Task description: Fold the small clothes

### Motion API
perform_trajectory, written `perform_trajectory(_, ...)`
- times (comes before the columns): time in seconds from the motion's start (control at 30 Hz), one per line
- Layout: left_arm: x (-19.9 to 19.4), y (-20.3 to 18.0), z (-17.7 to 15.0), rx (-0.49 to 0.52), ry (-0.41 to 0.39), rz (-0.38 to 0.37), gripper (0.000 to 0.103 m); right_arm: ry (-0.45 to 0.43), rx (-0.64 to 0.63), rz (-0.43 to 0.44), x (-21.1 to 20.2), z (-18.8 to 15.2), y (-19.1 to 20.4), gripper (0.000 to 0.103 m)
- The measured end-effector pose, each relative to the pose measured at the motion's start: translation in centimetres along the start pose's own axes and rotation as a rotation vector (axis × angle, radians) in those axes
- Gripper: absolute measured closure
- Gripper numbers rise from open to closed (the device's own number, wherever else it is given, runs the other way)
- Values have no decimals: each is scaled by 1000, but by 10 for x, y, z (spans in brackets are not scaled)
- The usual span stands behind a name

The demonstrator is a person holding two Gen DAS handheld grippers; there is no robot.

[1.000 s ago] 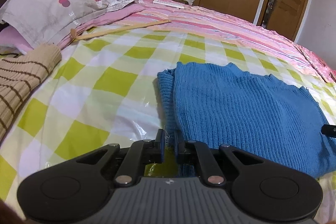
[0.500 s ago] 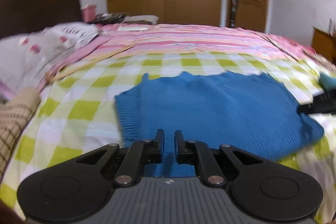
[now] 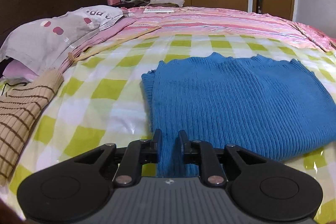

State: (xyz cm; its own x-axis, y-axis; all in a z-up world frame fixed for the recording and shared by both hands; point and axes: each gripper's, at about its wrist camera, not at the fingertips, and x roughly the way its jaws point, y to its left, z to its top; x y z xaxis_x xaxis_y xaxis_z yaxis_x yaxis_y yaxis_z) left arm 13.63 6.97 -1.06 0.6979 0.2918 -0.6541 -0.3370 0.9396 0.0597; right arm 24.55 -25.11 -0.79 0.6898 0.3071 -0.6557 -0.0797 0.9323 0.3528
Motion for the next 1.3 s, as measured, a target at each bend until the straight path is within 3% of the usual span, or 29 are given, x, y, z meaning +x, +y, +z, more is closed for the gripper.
perform_trajectory(0.2, -31, -40, -6, 159, -90, -59, 79, 0, 45, 39, -10, -1, -12, 82)
perform_trajectory(0.4, -52, -115, -24, 403, -180, -186, 72, 3, 87, 70, -19, -6, -29, 78)
perform_trajectory(0.6, -56, -180, -35, 581, -253, -261, 68, 21, 146, 97, -22, -7, -52, 77)
perform_trajectory(0.87, -39, -221, -53, 735, -275, -226, 66, 54, 230, 164, -11, -3, -74, 74)
perform_trajectory(1.13, -32, -248, -59, 792, -362, -146, 63, 84, 247, 261, 11, 9, -77, 70)
perform_trajectory(1.3, -25, -256, -51, 787, -366, -146, 62, 111, 246, 320, 28, 21, -75, 65)
